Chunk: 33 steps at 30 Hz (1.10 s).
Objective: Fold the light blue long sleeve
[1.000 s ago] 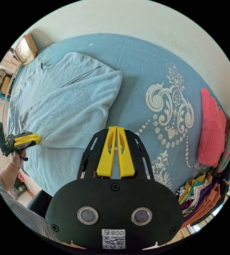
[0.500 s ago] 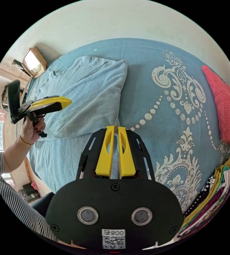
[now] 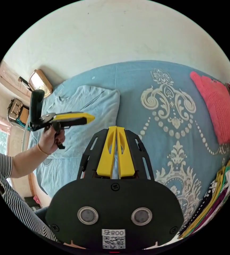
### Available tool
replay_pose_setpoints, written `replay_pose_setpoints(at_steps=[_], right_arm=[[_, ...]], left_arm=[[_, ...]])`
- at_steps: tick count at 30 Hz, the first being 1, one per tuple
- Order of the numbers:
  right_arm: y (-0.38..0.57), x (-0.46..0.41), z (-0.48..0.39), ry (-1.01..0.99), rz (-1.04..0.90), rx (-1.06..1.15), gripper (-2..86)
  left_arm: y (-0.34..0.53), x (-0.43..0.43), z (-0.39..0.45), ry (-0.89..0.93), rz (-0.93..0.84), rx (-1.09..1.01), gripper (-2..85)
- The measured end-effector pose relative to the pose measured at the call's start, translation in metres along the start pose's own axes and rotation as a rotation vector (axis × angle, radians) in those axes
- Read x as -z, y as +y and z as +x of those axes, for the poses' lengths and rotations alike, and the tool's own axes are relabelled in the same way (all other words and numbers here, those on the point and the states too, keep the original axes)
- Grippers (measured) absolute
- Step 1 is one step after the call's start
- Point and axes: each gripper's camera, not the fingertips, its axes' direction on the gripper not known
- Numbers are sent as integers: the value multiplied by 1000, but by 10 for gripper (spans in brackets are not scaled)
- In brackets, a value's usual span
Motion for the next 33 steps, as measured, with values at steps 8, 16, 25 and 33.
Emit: replay_pose_setpoints(at_steps=[8,16,25,33], right_arm=[[-95,-99,-51,106,-173,200,-1],[-77,-93,-107,136,-142,253,1],[-20,-147,-317,-349,-277,620,1],[23,-245,-456,-293,-481,901,1]], left_arm=[[85,-2,6,-33,-129,6,1],[243,134,-3,-152,58,212,2],[458,262,-57,-433,76,624,2],[614,361,-57,-390,390,892,10]])
